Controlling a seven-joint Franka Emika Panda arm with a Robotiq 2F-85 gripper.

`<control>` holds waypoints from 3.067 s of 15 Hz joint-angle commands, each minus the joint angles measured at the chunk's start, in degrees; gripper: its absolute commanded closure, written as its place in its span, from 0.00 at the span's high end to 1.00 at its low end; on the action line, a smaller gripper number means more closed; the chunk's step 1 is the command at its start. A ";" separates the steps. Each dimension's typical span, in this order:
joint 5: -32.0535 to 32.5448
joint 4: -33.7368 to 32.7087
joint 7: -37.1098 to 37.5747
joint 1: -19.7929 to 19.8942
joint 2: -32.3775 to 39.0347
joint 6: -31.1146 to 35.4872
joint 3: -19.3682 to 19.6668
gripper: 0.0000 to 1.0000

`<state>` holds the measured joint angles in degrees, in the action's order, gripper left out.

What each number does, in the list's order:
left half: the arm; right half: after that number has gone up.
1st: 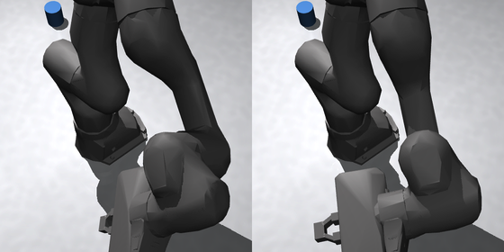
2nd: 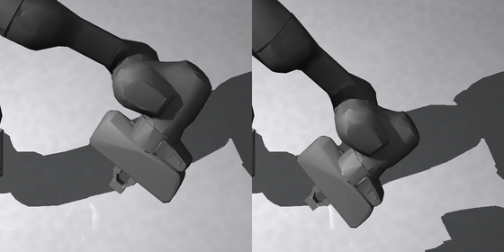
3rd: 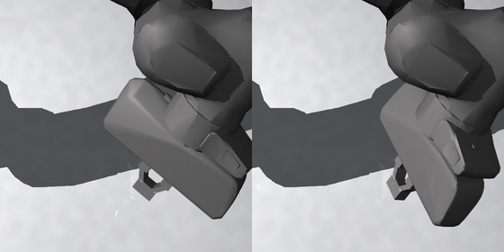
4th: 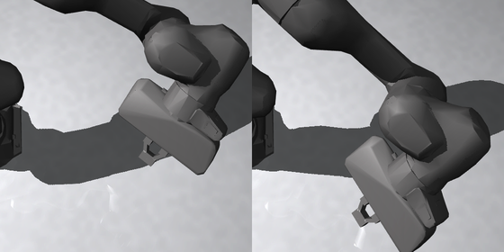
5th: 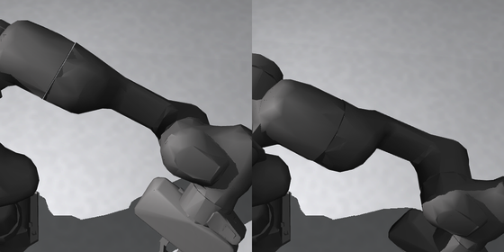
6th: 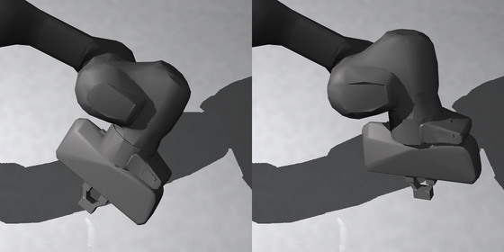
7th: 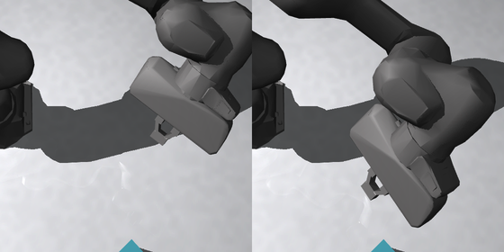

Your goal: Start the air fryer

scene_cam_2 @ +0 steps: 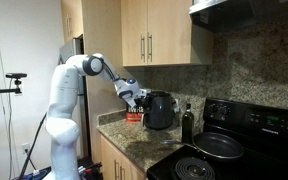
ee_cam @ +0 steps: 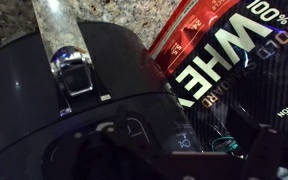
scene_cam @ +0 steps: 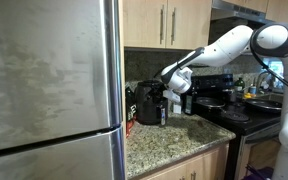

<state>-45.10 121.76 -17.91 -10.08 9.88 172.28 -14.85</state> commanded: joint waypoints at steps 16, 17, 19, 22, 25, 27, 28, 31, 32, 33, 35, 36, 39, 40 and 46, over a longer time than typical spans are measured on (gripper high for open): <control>15.05 9.14 16.86 0.21 -17.75 -15.97 3.82 1.00; 18.14 9.97 20.00 0.38 -20.97 -18.40 4.59 1.00; 17.91 6.41 19.45 -0.92 -16.96 -16.25 5.03 1.00; 20.41 8.82 22.32 -0.67 -23.12 -19.20 5.99 1.00; 20.22 8.65 22.48 -0.68 -20.41 -17.53 6.12 1.00; 17.01 7.65 20.02 -1.85 -17.62 -14.47 6.75 1.00; 15.63 6.83 19.08 -2.33 -15.80 -12.47 6.82 1.00; 14.16 7.97 18.97 -1.90 -16.56 -11.11 5.86 1.00; 12.30 7.18 17.54 -2.46 -15.05 -9.56 5.85 1.00; 11.64 6.45 17.09 -2.80 -13.95 -8.88 5.85 1.00; 12.58 5.14 17.85 -2.68 -11.71 -8.63 5.93 1.00; 12.41 4.54 17.83 -2.73 -10.79 -8.33 5.92 1.00; 9.49 1.83 15.67 -3.25 -7.57 -6.78 5.77 1.00; 8.49 0.94 15.04 -3.37 -6.70 -5.66 5.60 1.00; 10.10 1.09 16.99 -3.20 -6.44 -4.74 5.56 1.00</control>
<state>-35.38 123.25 -1.49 -13.33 2.75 168.03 -9.42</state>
